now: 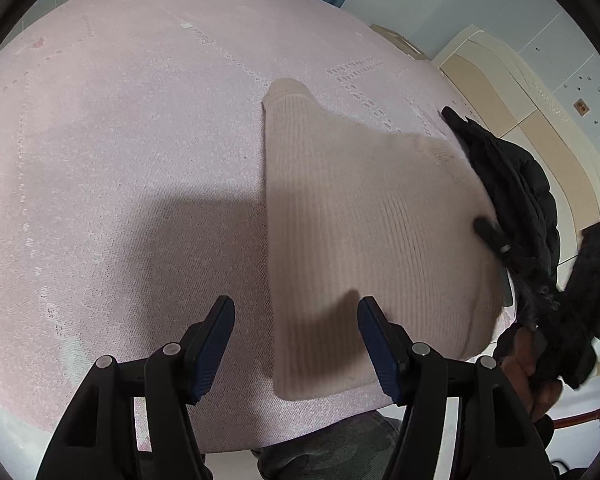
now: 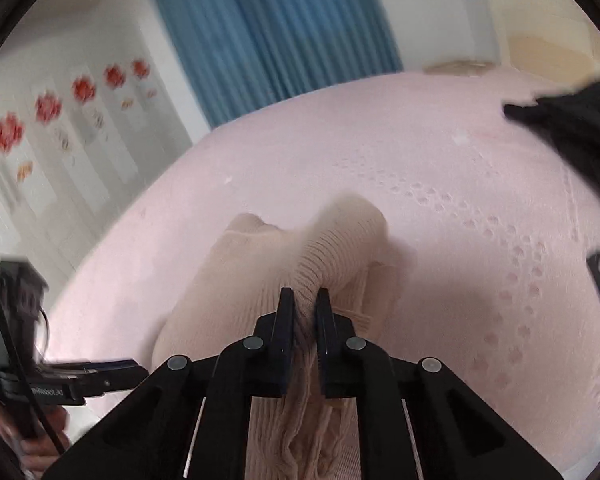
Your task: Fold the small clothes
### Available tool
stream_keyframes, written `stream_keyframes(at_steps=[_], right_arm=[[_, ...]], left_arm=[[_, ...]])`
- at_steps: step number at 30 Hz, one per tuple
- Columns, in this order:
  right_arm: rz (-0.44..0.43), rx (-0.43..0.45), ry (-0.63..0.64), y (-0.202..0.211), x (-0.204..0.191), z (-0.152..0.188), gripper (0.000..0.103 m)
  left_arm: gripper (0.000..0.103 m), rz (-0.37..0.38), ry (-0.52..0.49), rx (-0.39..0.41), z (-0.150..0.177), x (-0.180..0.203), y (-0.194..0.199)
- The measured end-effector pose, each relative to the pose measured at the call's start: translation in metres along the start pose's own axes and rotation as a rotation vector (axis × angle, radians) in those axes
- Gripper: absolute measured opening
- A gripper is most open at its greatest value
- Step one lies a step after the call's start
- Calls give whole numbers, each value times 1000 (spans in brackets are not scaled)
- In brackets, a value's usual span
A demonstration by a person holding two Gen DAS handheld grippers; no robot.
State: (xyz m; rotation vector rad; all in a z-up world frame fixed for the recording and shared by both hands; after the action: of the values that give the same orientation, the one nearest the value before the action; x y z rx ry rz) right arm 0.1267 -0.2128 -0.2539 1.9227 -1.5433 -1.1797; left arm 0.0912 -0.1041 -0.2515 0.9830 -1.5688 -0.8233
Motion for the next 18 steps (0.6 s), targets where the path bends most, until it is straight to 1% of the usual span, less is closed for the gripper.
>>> stream_keyframes(at_steps=[2, 3, 4, 5, 6, 7, 8, 9, 11, 13, 14, 15, 16, 17, 18], right_arm=[[66, -108, -56, -26, 21, 13, 10], [87, -146, -76, -35, 30, 20, 11], [86, -138, -100, -34, 36, 24, 14], [78, -129, -115, -28, 37, 23, 28], [63, -130, -141, -22, 39, 22, 45], [26, -135, -171, -18, 40, 22, 51], [-24, -140, -194, -16, 40, 21, 55], [-67, -149, -209, -15, 39, 19, 55], [-117, -190, -220, -22, 32, 22, 56], [-131, -246, -215, -37, 24, 28, 58], [-131, -261, -218, -43, 22, 29, 61], [-130, -273, -229, -50, 22, 31, 68], [-128, -286, -246, -57, 23, 32, 71], [-136, -294, -264, -62, 25, 34, 76], [-146, -284, -279, -64, 25, 32, 79]], left_arm=[[62, 3, -4, 1, -2, 0, -1], [62, 1, -6, 0, -3, 1, -1], [62, 0, -9, 0, -4, 2, -1], [62, 1, -14, 4, -6, 2, 0], [62, 6, -24, 15, -7, 4, 3], [62, 8, -30, 24, -8, 3, 6], [62, 10, -32, 31, -9, 2, 8], [62, 14, -31, 35, -10, 2, 9], [62, 28, -24, 37, -14, 0, 12], [62, 42, -23, 42, -17, -3, 15], [62, 44, -25, 45, -19, -4, 16], [62, 45, -29, 48, -21, -5, 18], [62, 49, -34, 52, -22, -6, 20], [62, 53, -39, 55, -23, -8, 21], [62, 57, -43, 59, -23, -10, 22]])
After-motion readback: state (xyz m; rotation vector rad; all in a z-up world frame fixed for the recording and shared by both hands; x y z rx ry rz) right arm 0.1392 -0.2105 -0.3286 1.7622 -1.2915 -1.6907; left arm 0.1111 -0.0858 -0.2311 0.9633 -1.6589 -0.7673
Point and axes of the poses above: each gripper's, at about its wrist camera, not at the fingertips, and y roughly against the way its jaws point, x to its right, z to its underside, the point moved 8 cm from there along -y, roughly the way its jaws point, and after that the axes turned 12 degrees about -x, right-handed, at the moved point
